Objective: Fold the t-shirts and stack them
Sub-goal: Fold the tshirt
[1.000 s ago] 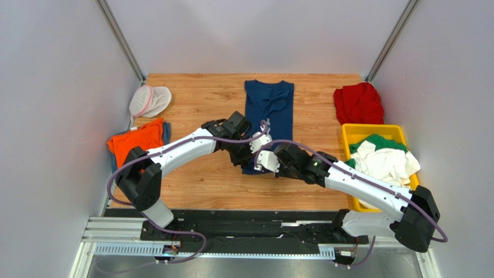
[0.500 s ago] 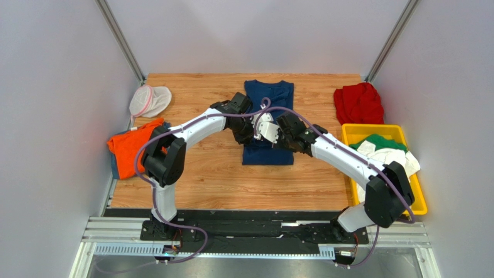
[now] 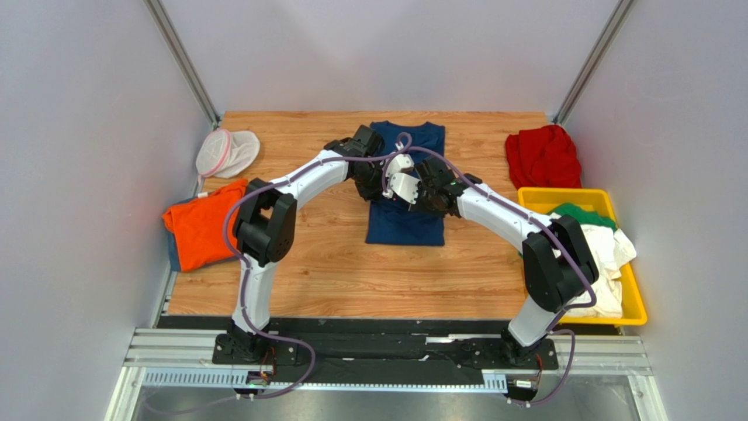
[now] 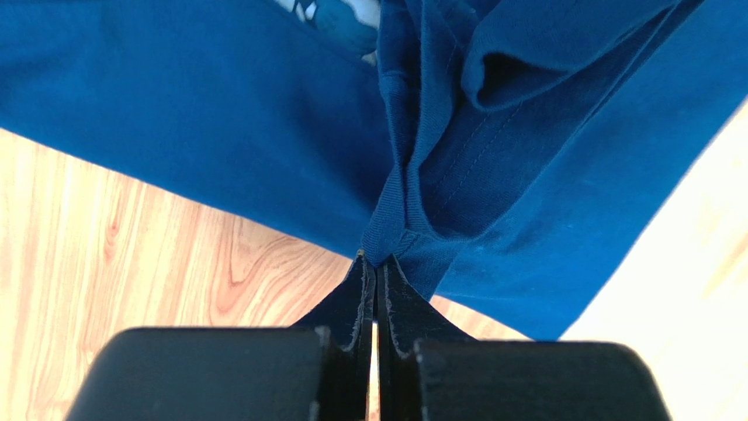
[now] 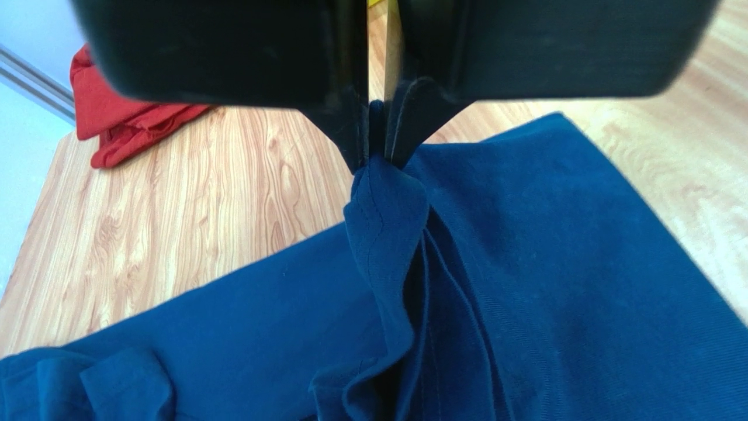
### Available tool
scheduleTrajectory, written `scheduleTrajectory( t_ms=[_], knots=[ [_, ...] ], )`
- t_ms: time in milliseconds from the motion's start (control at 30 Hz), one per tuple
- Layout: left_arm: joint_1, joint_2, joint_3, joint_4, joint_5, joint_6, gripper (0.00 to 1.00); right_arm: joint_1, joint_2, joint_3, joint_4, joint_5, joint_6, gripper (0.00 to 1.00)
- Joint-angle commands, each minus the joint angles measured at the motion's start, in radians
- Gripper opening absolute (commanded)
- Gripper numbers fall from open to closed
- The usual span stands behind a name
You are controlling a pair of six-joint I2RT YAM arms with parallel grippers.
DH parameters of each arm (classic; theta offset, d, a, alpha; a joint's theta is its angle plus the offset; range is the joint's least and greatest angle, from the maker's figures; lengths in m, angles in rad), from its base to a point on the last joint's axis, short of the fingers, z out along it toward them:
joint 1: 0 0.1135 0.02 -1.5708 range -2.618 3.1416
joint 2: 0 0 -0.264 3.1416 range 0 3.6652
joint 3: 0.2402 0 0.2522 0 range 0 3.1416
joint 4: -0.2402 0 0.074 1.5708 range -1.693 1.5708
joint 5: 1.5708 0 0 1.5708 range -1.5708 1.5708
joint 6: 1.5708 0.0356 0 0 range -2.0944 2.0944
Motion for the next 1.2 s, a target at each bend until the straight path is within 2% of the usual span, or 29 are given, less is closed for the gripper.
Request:
scheduleTrajectory(
  t_ms=[0, 233, 467, 600, 700, 833, 1100, 1167],
  knots=[
    [-0.003, 0.017, 0.028, 0.026, 0.0, 0.016, 0.0, -0.018, 0.043, 0.048, 0.093, 0.011, -0.008, 0.1],
    [-0.003, 0.038, 0.031, 0.069, -0.045, -0.004, 0.02, -0.035, 0.109, 0.086, 0.124, 0.025, -0.003, 0.21],
    [-0.003, 0.061, 0.06, 0.094, -0.077, -0.021, 0.15, -0.063, 0.133, 0.088, 0.165, 0.042, 0.026, 0.32],
    [-0.002, 0.058, 0.057, 0.132, -0.095, -0.041, 0.22, -0.072, 0.146, 0.082, 0.197, 0.069, 0.038, 0.46],
    [-0.003, 0.051, 0.054, 0.163, -0.128, -0.05, 0.25, -0.075, 0.153, 0.085, 0.222, 0.094, 0.043, 0.5],
    [-0.003, 0.043, 0.051, 0.198, -0.161, -0.066, 0.28, -0.083, 0.167, 0.099, 0.251, 0.117, 0.049, 0.52],
    [-0.002, -0.011, 0.0, 0.342, -0.328, -0.11, 0.29, -0.093, 0.152, 0.102, 0.257, 0.151, 0.072, 0.53],
    [-0.002, -0.034, -0.009, 0.367, -0.365, -0.11, 0.37, -0.09, 0.117, 0.085, 0.256, 0.146, 0.083, 0.53]
  ],
)
